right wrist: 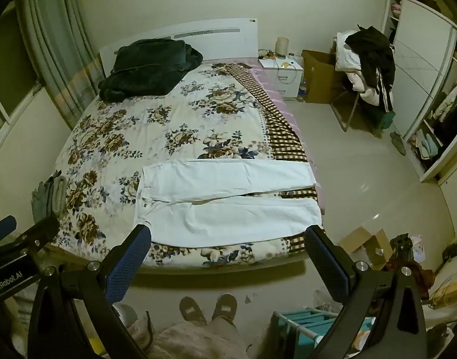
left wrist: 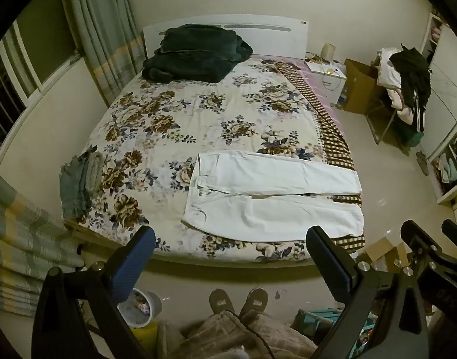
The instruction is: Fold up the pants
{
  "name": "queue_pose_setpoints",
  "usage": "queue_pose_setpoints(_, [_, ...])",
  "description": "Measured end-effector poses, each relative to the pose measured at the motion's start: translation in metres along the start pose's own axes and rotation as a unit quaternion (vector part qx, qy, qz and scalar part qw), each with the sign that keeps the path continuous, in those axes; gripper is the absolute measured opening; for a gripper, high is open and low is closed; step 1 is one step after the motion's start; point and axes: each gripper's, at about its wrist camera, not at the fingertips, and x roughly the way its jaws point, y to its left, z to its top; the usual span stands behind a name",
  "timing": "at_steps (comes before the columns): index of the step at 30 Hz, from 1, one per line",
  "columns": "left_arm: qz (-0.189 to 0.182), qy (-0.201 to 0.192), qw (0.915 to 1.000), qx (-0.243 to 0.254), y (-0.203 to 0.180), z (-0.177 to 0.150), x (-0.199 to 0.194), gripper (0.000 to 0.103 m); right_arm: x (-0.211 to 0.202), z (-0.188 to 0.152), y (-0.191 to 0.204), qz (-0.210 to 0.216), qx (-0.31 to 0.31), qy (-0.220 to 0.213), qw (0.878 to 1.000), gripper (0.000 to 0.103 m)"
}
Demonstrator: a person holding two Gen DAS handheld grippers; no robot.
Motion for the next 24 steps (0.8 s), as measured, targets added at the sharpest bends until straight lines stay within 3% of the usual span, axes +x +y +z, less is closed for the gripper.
queue_pose_setpoints(24, [0.002,0.003,1.0000,0.002,0.0001,0.0000,-0.0005,0.103,-0.0002,-0.0002,0.0008,-0.003,-0.002,0.005,1.000,0.103])
